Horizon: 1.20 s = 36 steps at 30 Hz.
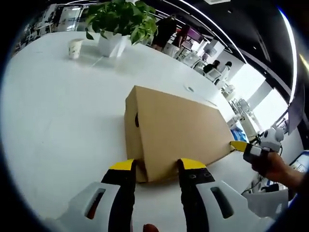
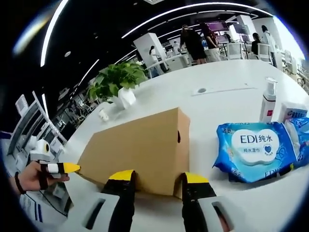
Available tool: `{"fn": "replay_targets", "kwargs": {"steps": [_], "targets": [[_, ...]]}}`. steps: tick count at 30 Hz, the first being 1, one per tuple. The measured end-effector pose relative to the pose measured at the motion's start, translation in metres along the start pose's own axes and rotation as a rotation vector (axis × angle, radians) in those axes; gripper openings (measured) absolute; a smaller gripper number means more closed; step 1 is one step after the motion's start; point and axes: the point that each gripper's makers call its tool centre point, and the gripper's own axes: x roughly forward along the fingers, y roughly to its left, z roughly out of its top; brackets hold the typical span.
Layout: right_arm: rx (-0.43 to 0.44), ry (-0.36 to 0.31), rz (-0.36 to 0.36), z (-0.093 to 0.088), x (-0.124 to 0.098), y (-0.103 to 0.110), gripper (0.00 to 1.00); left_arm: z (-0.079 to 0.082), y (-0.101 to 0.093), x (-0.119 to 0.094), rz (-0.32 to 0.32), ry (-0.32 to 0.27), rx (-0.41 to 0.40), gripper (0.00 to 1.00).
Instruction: Operate the shoe box by opening the lid, removing the specified soft item, and placing it in the target area until the item is outside and the box remains undamaged.
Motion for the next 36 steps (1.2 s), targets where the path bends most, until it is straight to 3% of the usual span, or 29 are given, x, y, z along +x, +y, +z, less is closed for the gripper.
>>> {"fn": "replay_targets", "kwargs": {"steps": [5,17,36], "targets": [[0.023,-0.006,-0.028,0.010,0.004,-0.011,0.35,0.017,-0.008,0.020,-0.017,0.032,0.030,0.35],[0.058,-0.016,-0.069,0.024,0.007,-0.032,0.35,0.037,-0.021,0.049,-0.047,0.044,0.049,0.36],[0.070,-0.003,-0.045,0.025,0.008,-0.035,0.38,0.039,-0.021,0.050,-0.039,0.037,0.049,0.36]]}}
